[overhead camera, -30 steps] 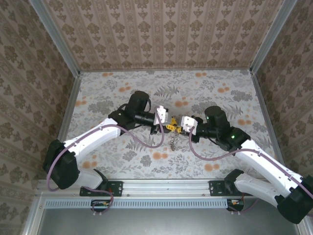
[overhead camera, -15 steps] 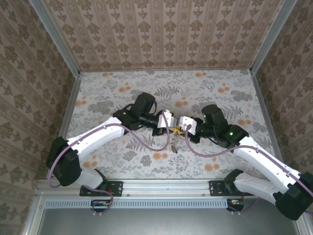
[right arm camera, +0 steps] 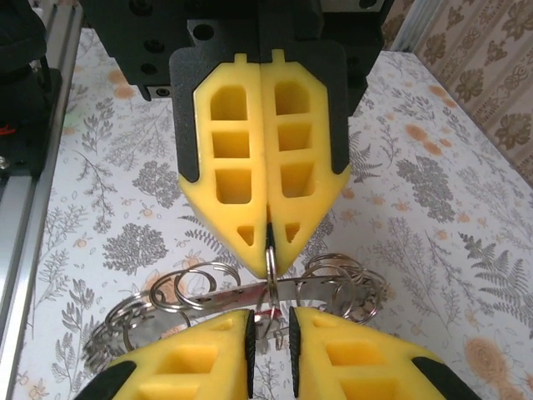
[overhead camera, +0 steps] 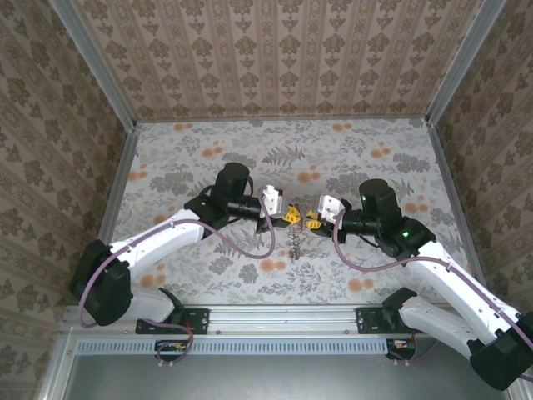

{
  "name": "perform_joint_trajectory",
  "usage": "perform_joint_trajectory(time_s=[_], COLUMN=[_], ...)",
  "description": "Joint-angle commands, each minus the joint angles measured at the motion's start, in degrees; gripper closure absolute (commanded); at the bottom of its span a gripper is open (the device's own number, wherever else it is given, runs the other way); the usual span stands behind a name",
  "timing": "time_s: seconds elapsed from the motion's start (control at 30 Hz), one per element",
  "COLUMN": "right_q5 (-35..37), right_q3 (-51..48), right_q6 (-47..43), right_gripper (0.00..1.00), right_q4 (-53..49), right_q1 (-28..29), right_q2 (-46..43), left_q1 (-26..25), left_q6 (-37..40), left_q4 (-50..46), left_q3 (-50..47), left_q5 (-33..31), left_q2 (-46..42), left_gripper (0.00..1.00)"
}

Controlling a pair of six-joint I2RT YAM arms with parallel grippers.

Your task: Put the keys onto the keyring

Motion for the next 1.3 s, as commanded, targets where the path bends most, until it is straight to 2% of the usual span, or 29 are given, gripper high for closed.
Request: perform_joint_trajectory(time_s=[0.0, 0.27, 0.43, 0.6, 0.67, 0.8, 1.0, 1.07, 1.13, 1.27], right_q5=[-3.41, -1.21, -1.51, -4.01, -3.73, -3.47, -3.64, -3.42, -3.31, -2.53], right_q3=[-0.08, -0.7, -1.94, -4.47, -5.22, -5.73, -5.88, -5.81, -5.09, -2.31], right_q6=[1.75, 2.24, 2.7, 7.16, 8.2, 8.38, 8.36, 7.84, 6.69, 2.76], right_gripper=[0.79, 0.88, 0.84, 0.77, 0.77, 0.9, 0.9, 0.98, 1.0, 1.0], right_q4=[2.68, 3.78, 4.39, 11.64, 14.02, 15.2, 13.81, 12.8, 10.81, 3.73], right_q1=[-0.15, -0.15, -0.14, -0.14, -0.13, -0.53, -0.93, -1.11, -1.11, -1.03], right_q2=[0.4, 1.62, 2.87, 3.55, 2.53, 0.68, -1.4, -1.6, -1.6, -0.35], left_q1=[0.44, 0.15, 0.06, -0.81, -1.32, -2.1, -2.27, -2.21, -2.2, -2.04], left_q6=[-6.53, -14.2, -18.77, -21.39, -20.69, -20.85, -20.63, -20.28, -18.47, -10.03], left_q4=[11.43, 24.8, 33.7, 38.05, 36.91, 36.81, 36.56, 35.24, 31.19, 14.05], left_q3=[-0.58, -3.88, -6.33, -7.27, -7.16, -7.55, -8.53, -8.24, -7.68, -4.69], left_q5=[5.35, 4.1, 2.62, 1.37, 0.79, 0.5, -0.33, -0.22, -0.19, -1.96], left_q2=[0.04, 0.8, 1.51, 2.83, 3.36, 4.67, 4.5, 4.43, 3.81, 1.38], left_gripper=[1.0, 1.0, 1.0, 1.0, 1.0, 1.0, 1.0, 1.0, 1.0, 0.9])
